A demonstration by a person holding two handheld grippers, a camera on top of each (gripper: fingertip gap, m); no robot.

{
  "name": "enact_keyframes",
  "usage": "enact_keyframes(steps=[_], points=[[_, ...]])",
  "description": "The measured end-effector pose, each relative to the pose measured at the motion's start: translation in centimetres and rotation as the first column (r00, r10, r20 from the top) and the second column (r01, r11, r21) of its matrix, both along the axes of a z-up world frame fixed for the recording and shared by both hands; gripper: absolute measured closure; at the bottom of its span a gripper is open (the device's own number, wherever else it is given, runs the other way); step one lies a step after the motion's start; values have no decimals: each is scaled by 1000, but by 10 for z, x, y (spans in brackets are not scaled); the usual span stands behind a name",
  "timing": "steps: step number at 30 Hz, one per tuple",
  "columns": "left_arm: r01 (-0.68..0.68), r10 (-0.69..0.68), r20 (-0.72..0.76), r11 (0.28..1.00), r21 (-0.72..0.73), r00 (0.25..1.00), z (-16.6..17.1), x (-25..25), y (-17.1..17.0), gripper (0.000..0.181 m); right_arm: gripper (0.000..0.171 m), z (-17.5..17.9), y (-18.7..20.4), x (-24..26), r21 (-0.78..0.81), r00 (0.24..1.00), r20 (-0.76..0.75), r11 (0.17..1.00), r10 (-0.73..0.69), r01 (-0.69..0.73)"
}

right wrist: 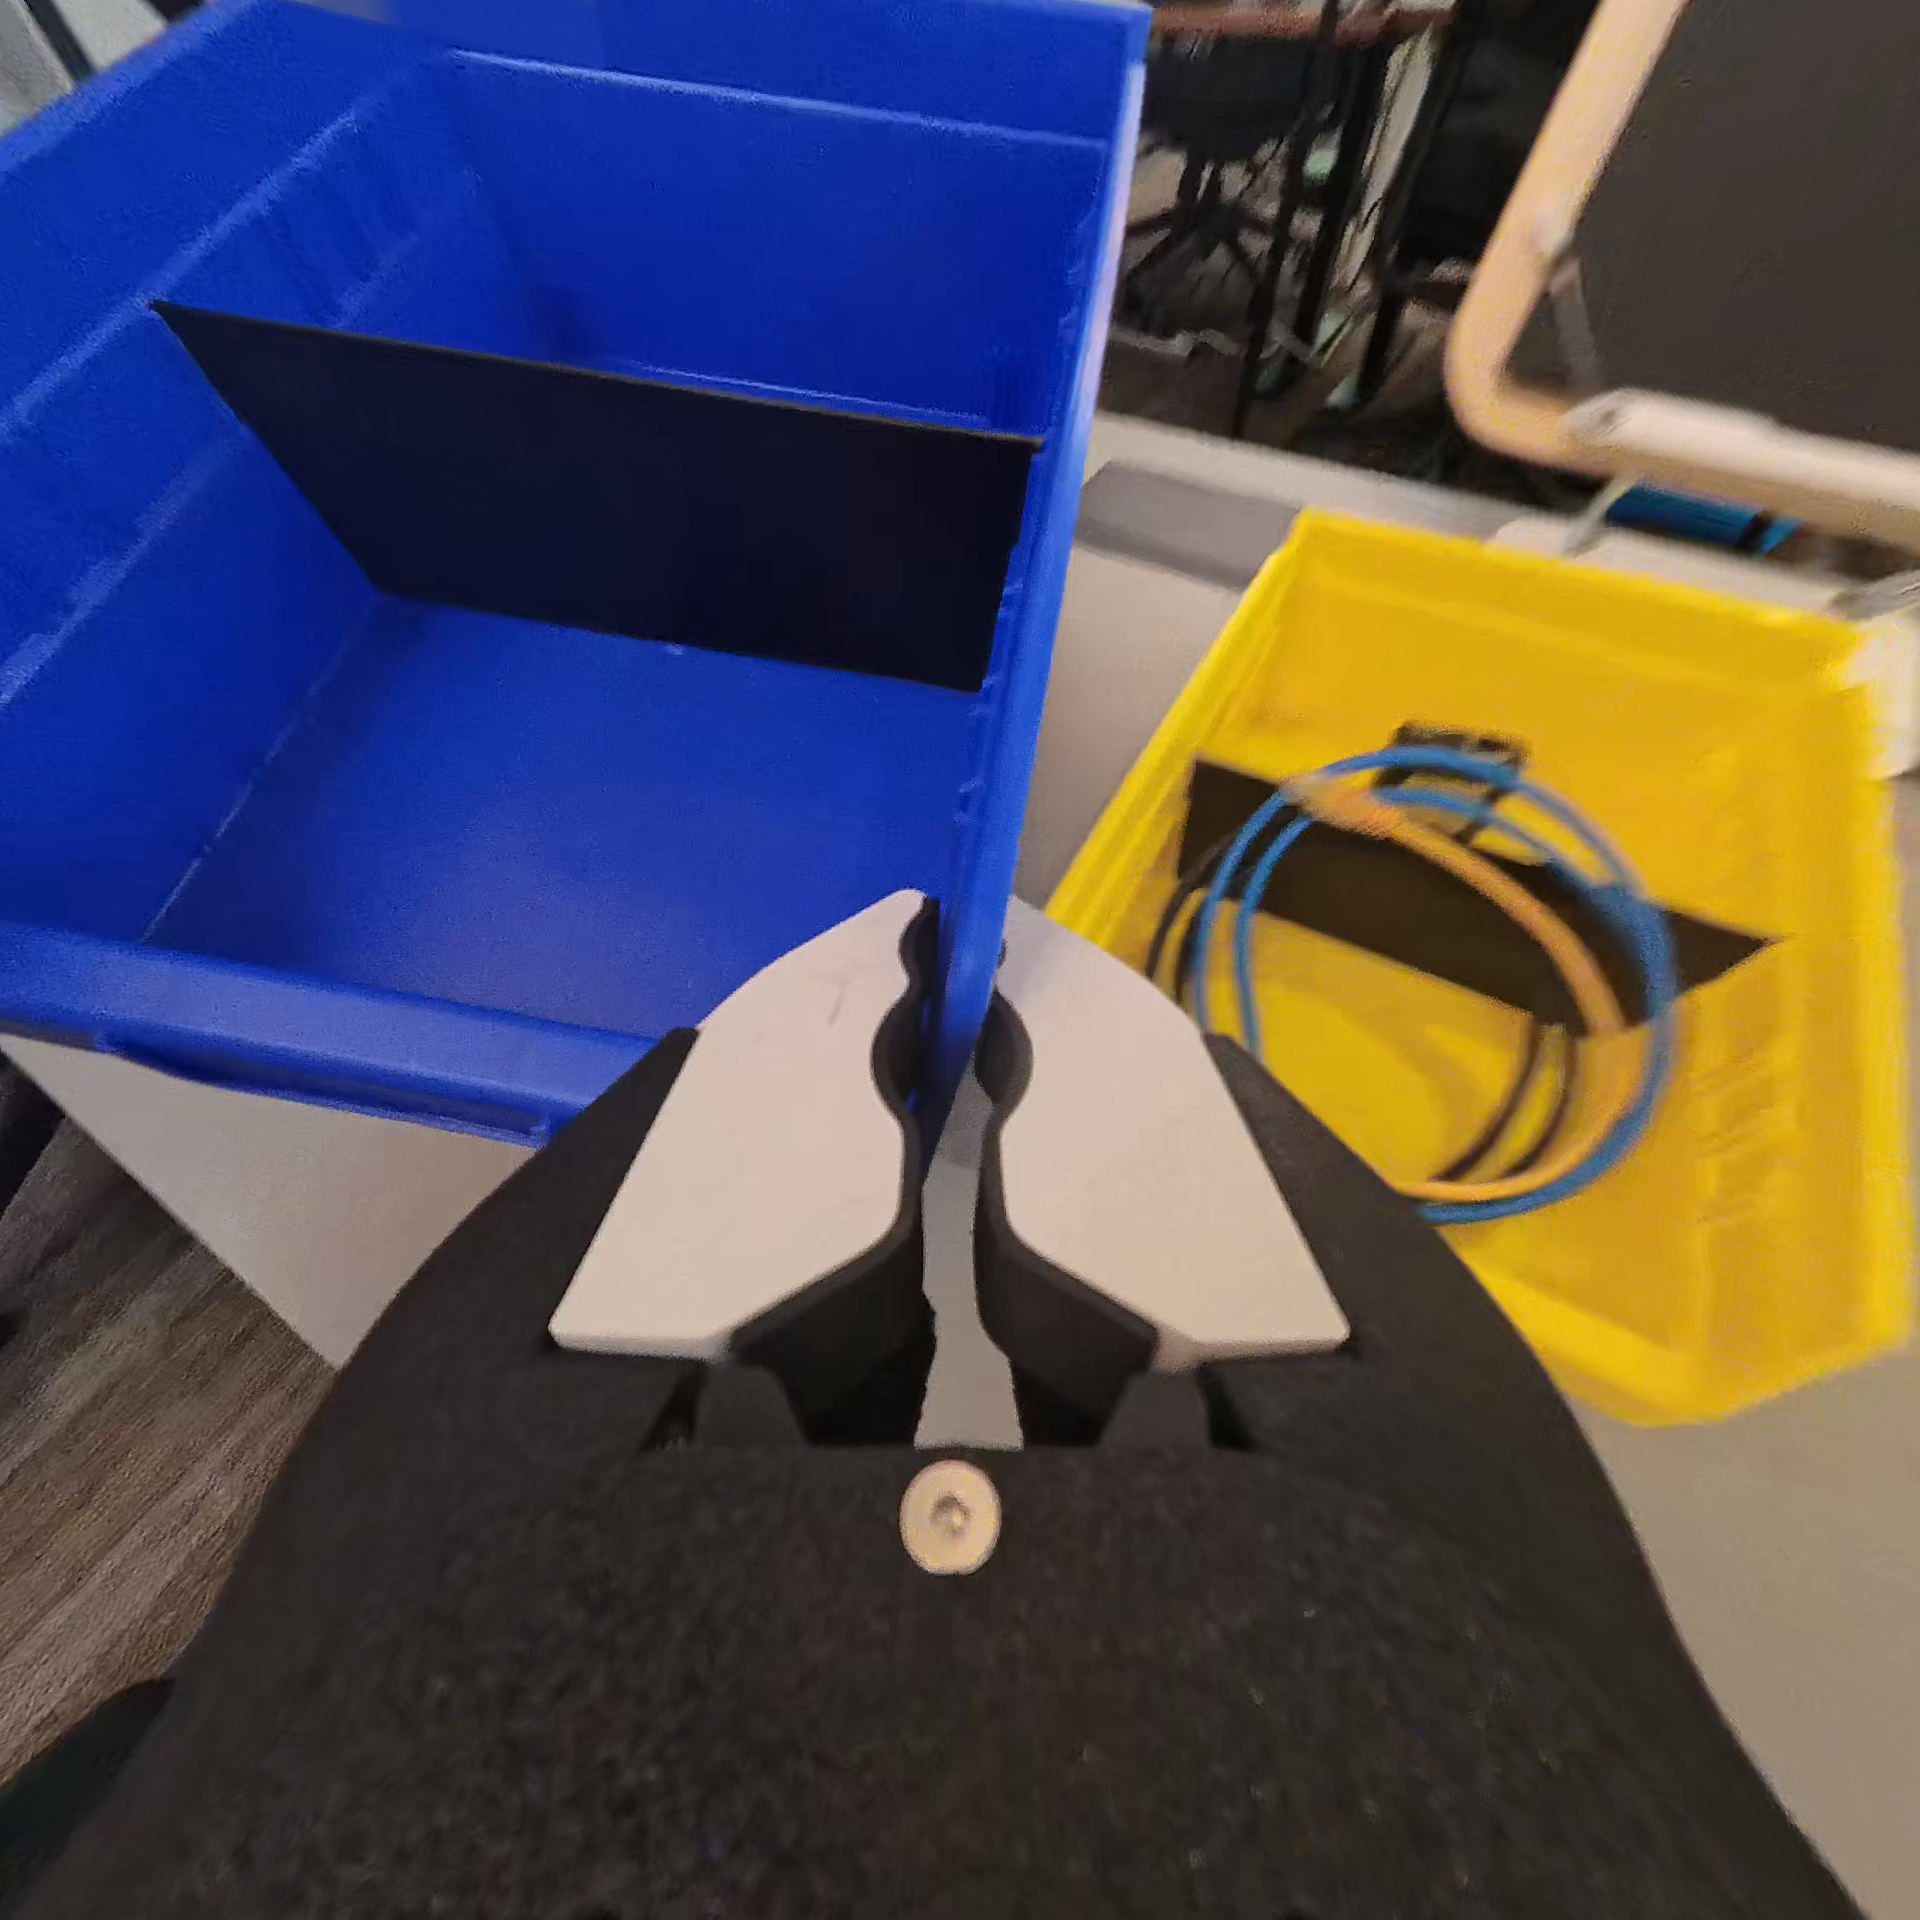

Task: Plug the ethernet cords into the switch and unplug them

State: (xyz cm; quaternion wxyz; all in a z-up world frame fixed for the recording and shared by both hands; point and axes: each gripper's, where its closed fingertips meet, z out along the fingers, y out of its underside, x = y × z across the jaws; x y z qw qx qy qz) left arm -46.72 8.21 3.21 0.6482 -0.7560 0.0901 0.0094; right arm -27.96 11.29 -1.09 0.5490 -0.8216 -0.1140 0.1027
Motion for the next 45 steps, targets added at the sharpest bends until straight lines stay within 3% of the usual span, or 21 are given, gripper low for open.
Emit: enact_keyframes(steps=[3,5,7,9,13,16,22,25,27,30,33,35,37,39,42,45], points=[[59,-58,-21,996,60,998,40,53,11,177,167,43,-1,55,65,997,-3,995,-71,71],[71,-57,-120,991,118,991,59,98,20,177,167,62,-4,102,89,991,-2,987,-136,135],[107,-79,-183,983,148,980,68,152,29,176,167,72,-7,157,92,978,10,974,-207,206],[187,-168,-151,975,120,974,65,212,37,176,167,74,-11,216,69,964,10,962,-266,265],[366,-363,-97,930,17,927,29,342,46,176,167,49,-29,342,-12,927,51,928,-371,373],[412,-416,-97,909,-65,904,-21,430,43,175,167,5,-36,430,-63,903,85,902,-422,427],[439,-459,-45,870,-223,887,-113,537,34,175,165,-92,-54,531,-209,924,83,900,-373,382],[464,-477,14,848,-256,879,-138,554,27,174,165,-113,-58,550,-173,927,132,912,-352,371],[496,-499,69,818,-291,864,-153,560,20,172,165,-128,-62,556,-261,933,133,897,-334,358],[565,-551,135,780,-270,824,-158,565,12,161,165,-132,-60,556,-290,933,30,890,-359,351],[608,-591,152,744,-277,792,-154,566,8,153,165,-131,-61,556,-282,935,53,892,-352,352],[638,-616,165,738,-221,770,-135,559,7,152,161,-127,-64,555,-280,935,81,892,-346,355],[642,-625,146,748,-167,766,-110,542,9,151,143,-114,-66,559,-236,922,133,892,-364,387],[638,-624,135,760,-126,769,-82,517,14,148,140,-95,-70,564,-180,898,191,885,-396,429],[604,-594,129,796,-52,794,-36,460,26,147,122,-59,-69,557,-78,873,244,889,-422,452],[542,-537,120,840,-20,835,-11,390,37,147,121,-25,-62,518,-3,883,273,917,-383,399]])
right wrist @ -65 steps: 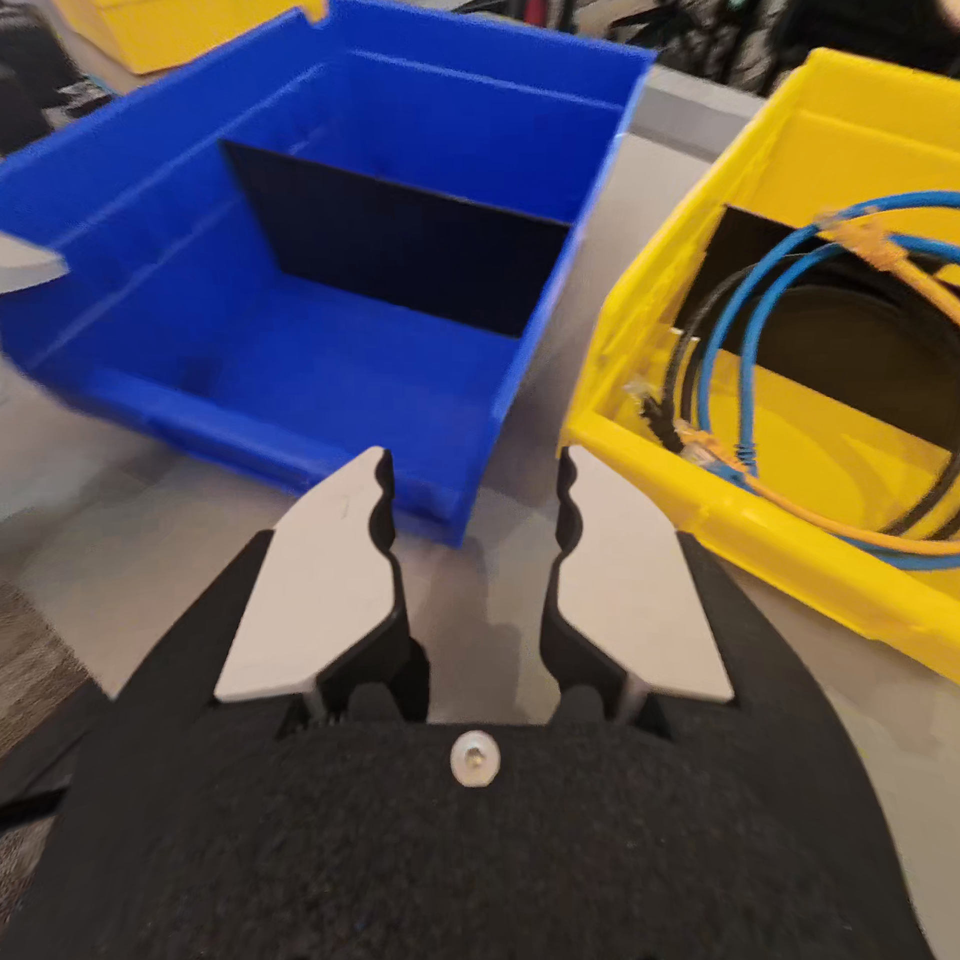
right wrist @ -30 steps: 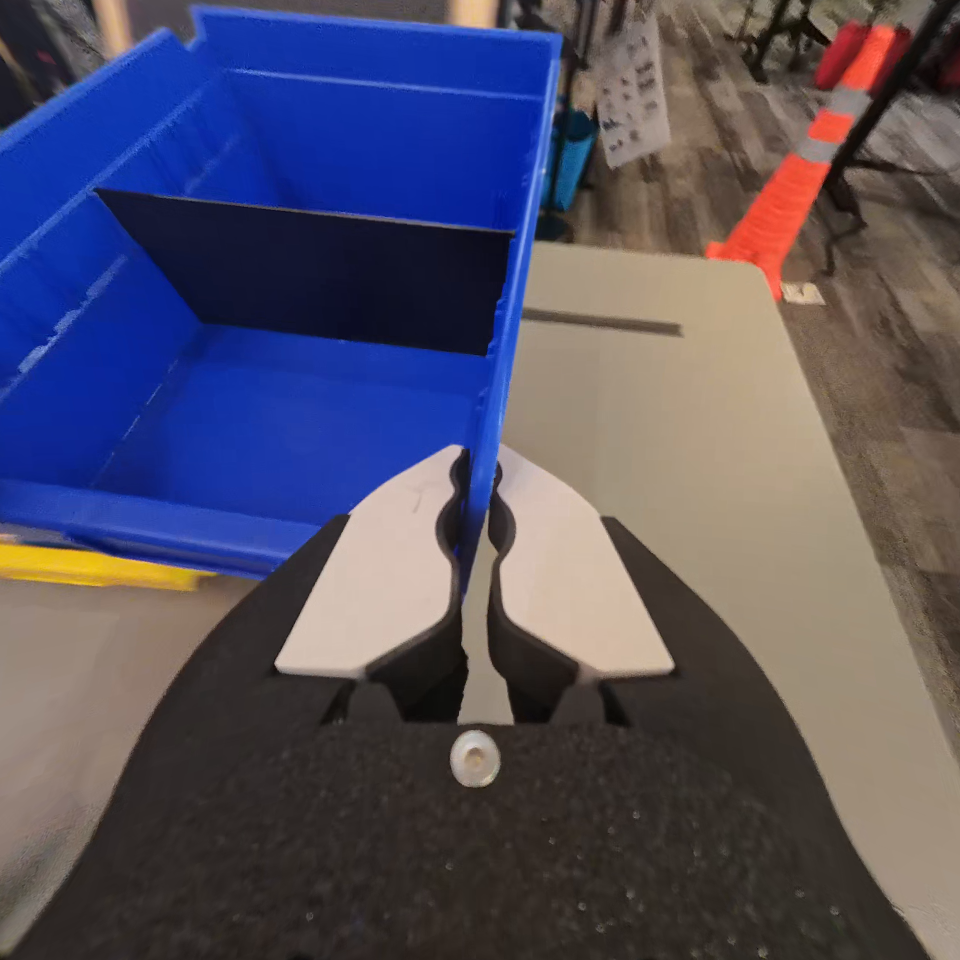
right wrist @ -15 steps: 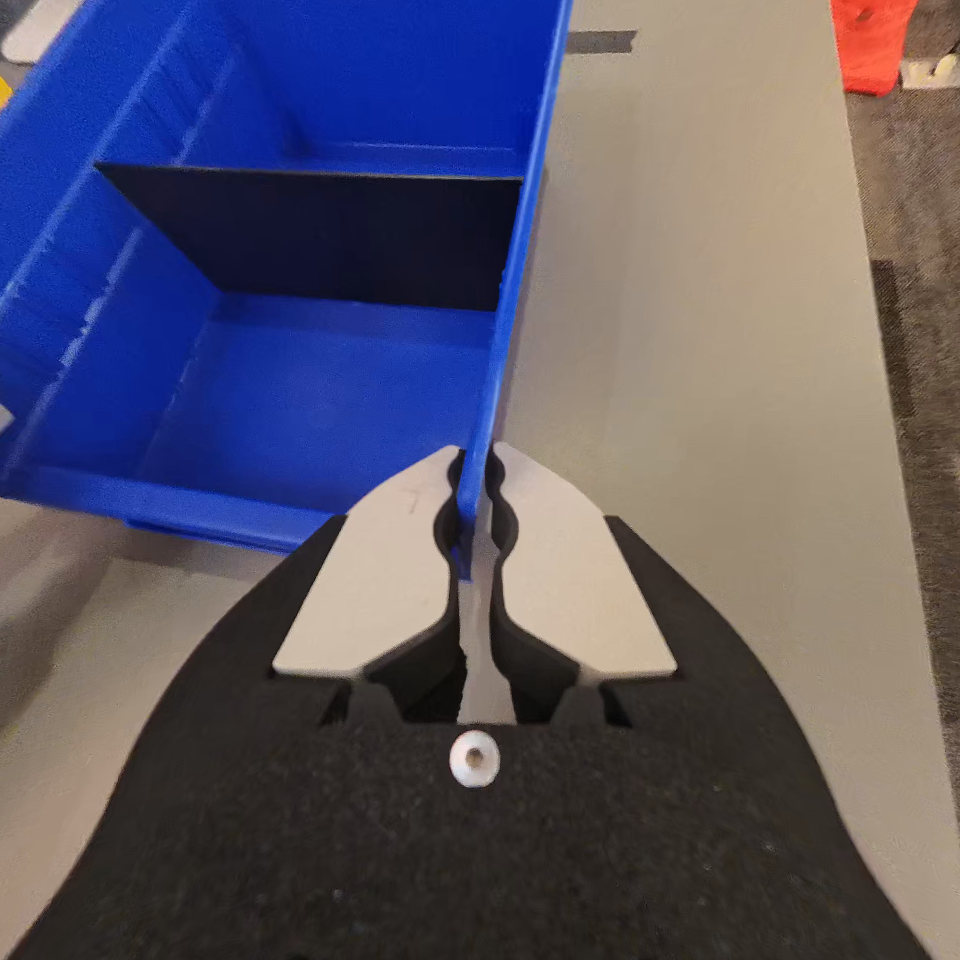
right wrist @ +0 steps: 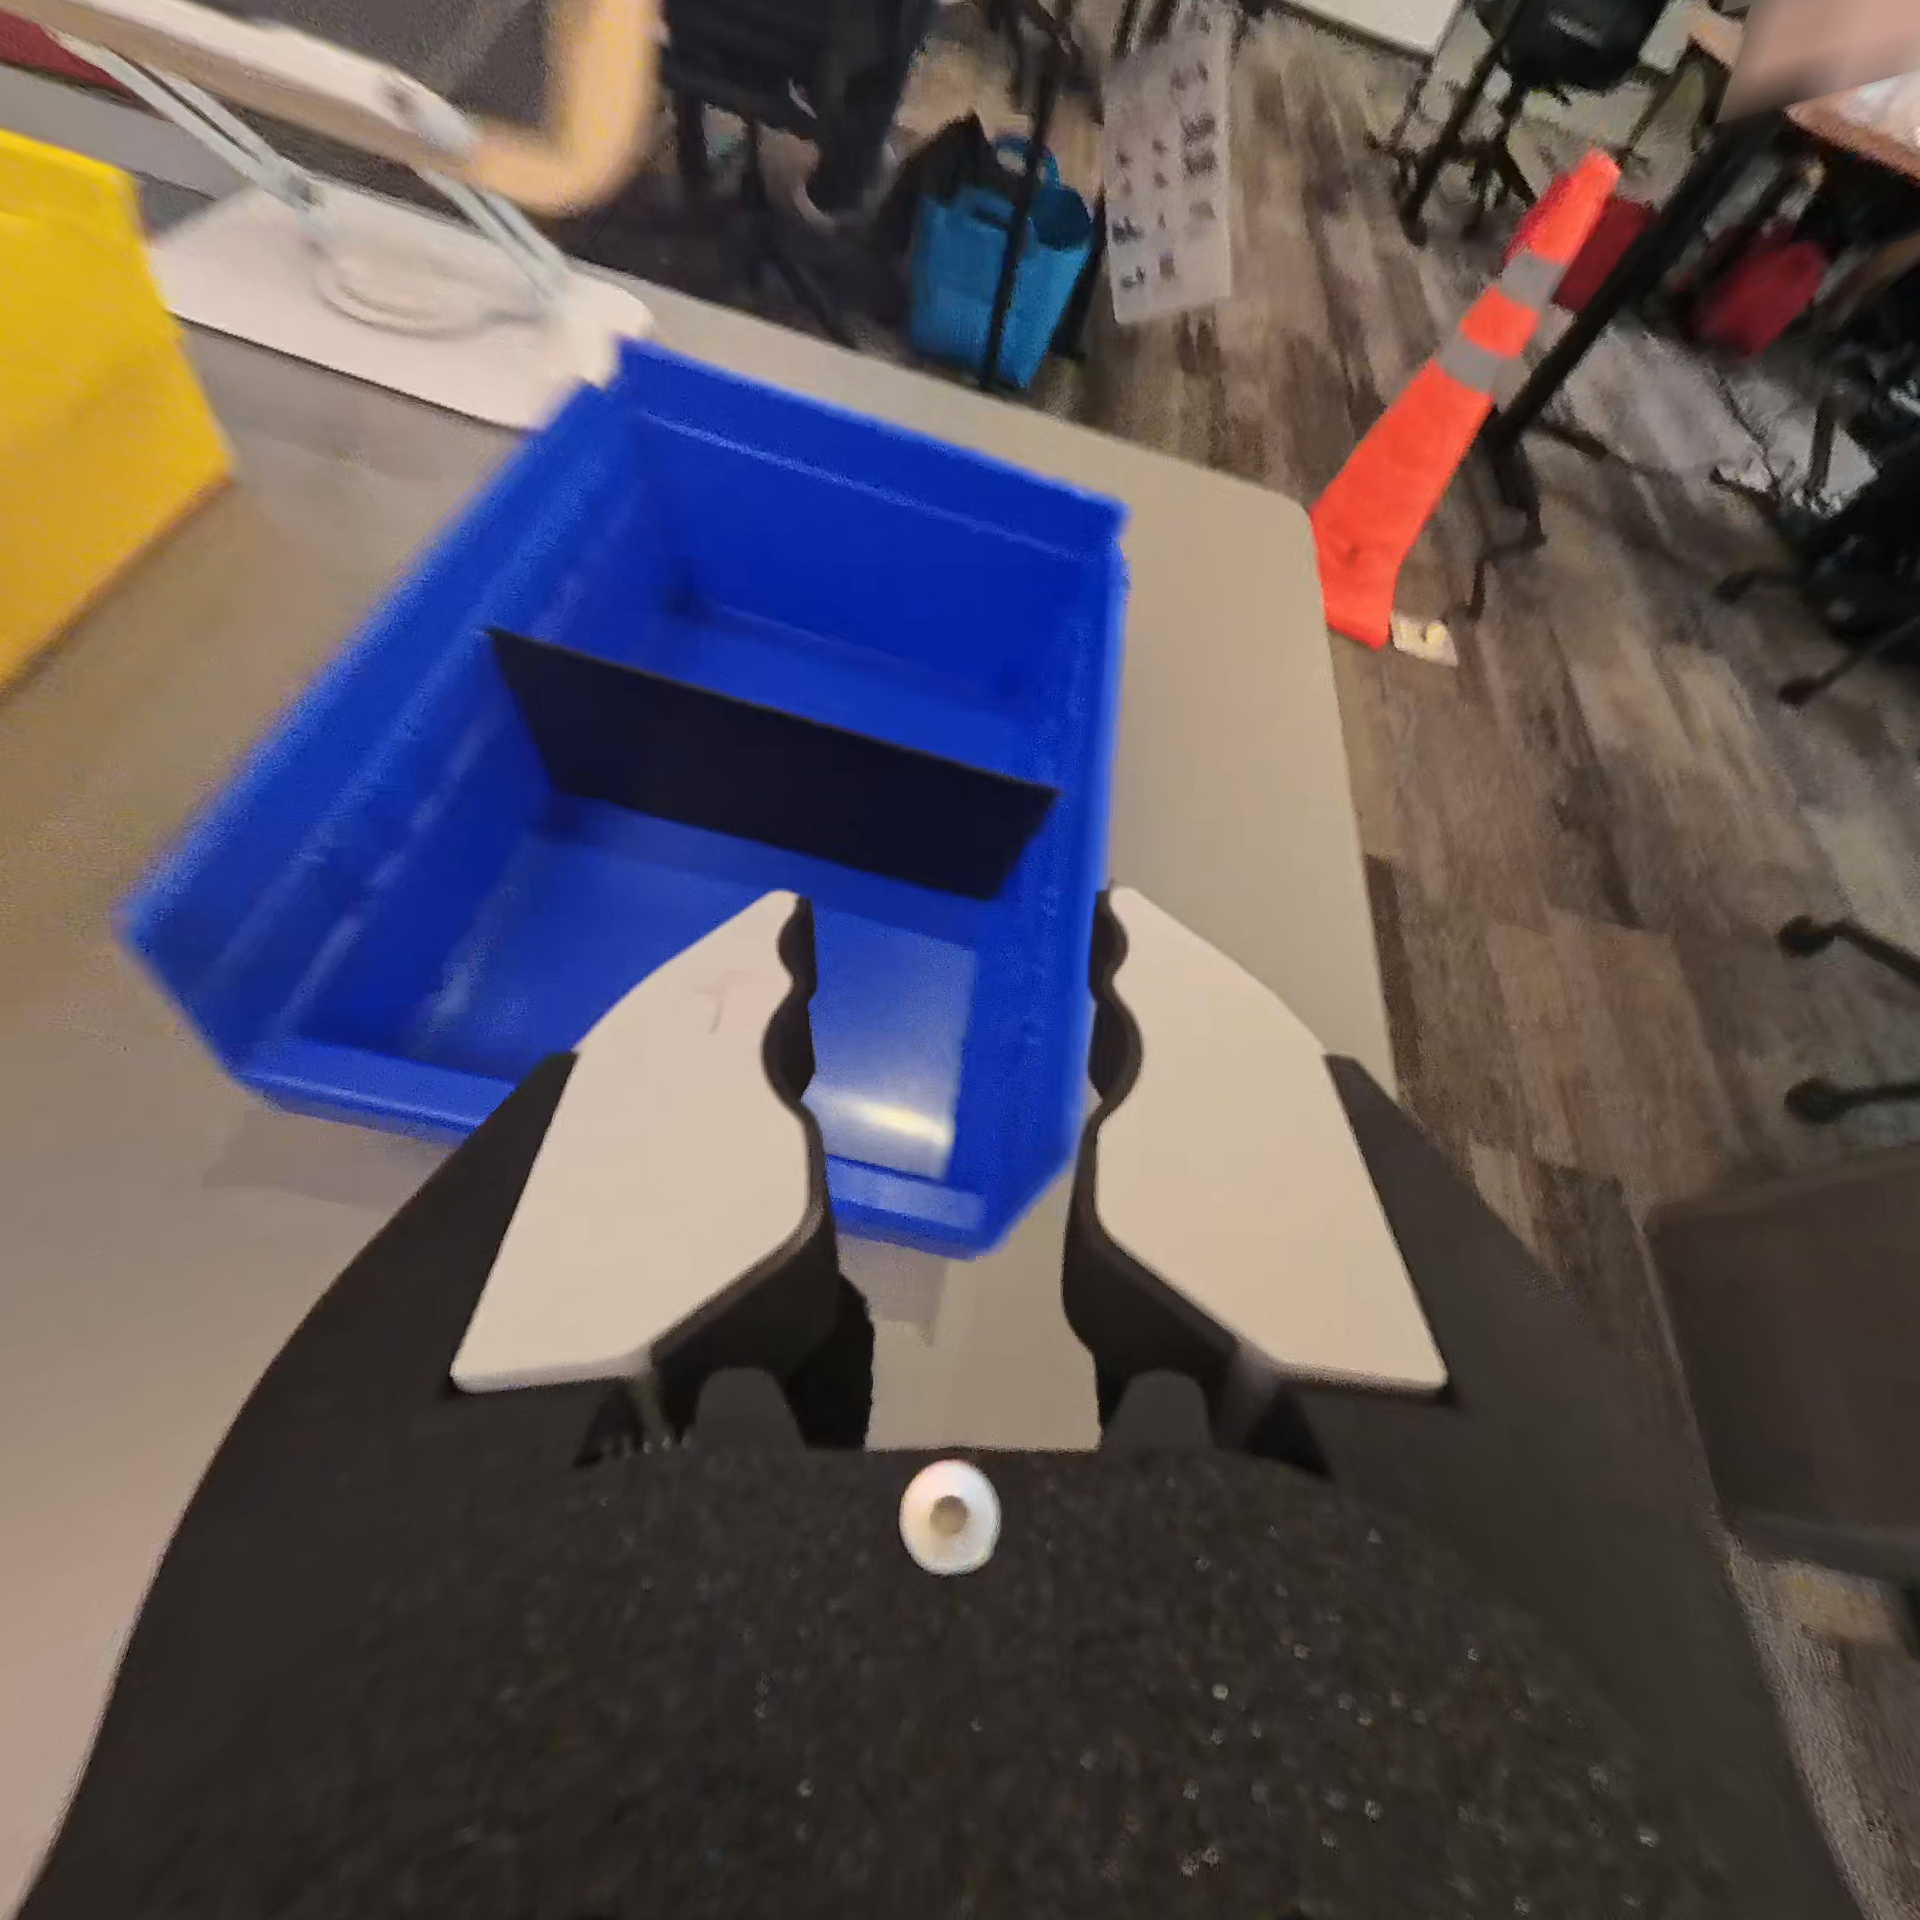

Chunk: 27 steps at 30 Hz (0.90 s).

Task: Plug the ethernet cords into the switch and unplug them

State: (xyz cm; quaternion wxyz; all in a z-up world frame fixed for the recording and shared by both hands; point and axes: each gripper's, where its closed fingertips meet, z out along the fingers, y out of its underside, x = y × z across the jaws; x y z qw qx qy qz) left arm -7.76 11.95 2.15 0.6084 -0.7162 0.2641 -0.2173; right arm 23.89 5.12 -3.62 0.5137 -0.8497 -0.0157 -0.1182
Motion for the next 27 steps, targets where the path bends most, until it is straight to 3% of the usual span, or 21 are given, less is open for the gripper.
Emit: enact_keyframes(steps=[4,7,10,13,18,20,21,22,24,27], points=[[-164,164,-37,986,-9,986,-15,-102,20,147,117,18,20,-105,53,979,-61,980,196,-193],[-308,305,-95,951,-23,948,-55,-168,34,146,107,-3,31,-222,19,897,-196,916,397,-401],[-359,346,-109,924,-132,932,-93,-197,47,146,107,-36,47,-302,10,805,-436,896,403,-443],[-331,320,-87,913,-236,943,-114,-199,55,143,110,-66,72,-311,-17,867,-425,955,261,-296],[-350,292,-225,893,-284,929,-149,-198,70,150,127,-104,91,-308,-107,928,-347,978,132,-179],[-322,266,-208,891,-320,941,-155,-189,75,166,134,-109,99,-312,-103,928,-348,978,133,-179],[-298,248,-184,892,-339,951,-155,-182,77,175,155,-110,101,-316,-102,926,-353,978,135,-182],[-302,248,-194,893,-334,949,-154,-179,79,176,160,-111,103,-311,-118,947,-311,986,77,-119],[-350,279,-258,890,-292,925,-153,-181,83,178,166,-111,106,-307,-146,974,-228,989,-4,-30],[-362,309,-214,886,-291,927,-145,-193,86,178,167,-103,109,-319,-103,959,-282,995,-25,-5]])
